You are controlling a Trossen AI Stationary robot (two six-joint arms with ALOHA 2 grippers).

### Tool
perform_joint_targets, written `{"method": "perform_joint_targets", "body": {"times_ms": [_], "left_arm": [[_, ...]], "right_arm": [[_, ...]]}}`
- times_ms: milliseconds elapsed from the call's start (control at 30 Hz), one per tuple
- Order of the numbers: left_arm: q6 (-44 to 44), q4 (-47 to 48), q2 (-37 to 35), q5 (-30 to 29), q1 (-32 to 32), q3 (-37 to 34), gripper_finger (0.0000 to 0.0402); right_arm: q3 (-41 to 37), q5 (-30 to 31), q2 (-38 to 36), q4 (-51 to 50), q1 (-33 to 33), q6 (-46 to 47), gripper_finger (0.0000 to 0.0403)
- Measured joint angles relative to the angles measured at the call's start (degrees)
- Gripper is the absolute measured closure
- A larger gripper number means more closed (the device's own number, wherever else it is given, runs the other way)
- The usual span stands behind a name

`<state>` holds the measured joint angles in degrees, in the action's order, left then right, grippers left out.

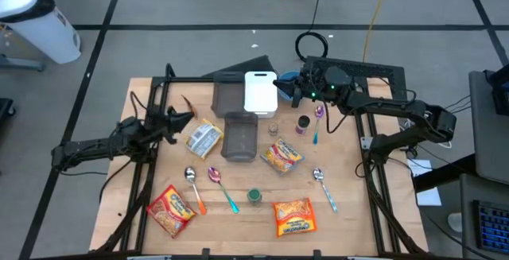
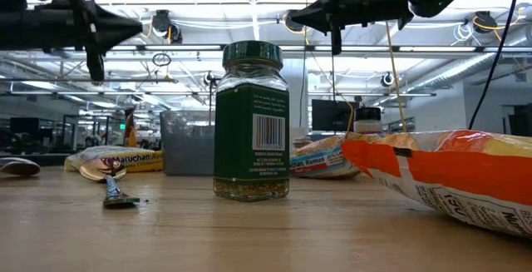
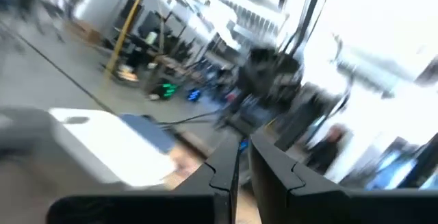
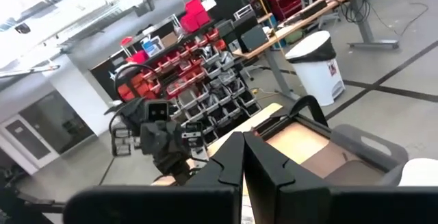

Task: Pick & Place Food Item
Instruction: Put the red noodle pack into the bottom black bin

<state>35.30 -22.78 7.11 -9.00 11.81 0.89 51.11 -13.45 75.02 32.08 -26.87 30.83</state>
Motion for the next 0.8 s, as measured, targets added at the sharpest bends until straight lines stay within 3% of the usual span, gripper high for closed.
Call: {"method": "perform_joint_targets", "body": {"times_ms": [100,633,800], "left_arm": [[3.75,-1.84,0.0,0.03,0.0,0.0,0.036],[4.07,-4.38,0.01,-8.05,0.48,1.59,0.0359],[1.58,4.26,0.02,-6.78,2.26,6.74,0.0338]], "right_arm": [[0.0,-0.02,0.0,-0.28,0.0,0.0,0.0403],[0.0,1.68,0.02,-1.12,0.0,-0.42,0.0403],[0.0,1.66,0.02,-1.11,0.0,-0.02,0.0403]]}}
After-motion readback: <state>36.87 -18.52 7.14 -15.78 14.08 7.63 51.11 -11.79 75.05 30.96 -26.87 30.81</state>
